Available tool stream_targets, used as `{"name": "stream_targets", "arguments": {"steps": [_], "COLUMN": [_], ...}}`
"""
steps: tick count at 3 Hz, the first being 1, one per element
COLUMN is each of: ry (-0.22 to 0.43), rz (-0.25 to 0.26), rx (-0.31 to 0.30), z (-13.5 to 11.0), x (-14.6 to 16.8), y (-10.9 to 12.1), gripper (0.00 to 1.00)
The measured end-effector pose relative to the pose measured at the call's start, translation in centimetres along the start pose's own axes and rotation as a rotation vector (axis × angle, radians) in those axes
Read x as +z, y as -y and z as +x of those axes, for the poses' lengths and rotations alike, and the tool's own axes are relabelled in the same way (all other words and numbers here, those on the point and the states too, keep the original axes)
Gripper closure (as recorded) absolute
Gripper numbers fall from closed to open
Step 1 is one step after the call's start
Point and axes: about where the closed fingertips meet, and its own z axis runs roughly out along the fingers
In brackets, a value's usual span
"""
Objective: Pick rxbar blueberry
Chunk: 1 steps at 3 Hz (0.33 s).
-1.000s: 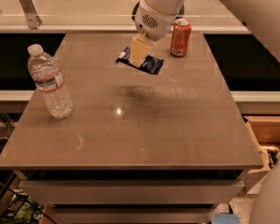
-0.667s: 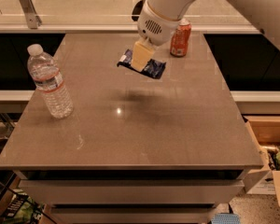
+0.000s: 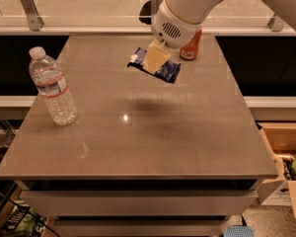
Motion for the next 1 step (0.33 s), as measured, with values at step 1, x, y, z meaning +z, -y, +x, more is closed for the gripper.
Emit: {"name": "stream_targets", "arguments": {"steps": [1], "ry": [0.0], "rz": [0.0], "rx": [0.0], "z": [0.0], "x": [0.0], "y": [0.0], "gripper": [1.0]}}
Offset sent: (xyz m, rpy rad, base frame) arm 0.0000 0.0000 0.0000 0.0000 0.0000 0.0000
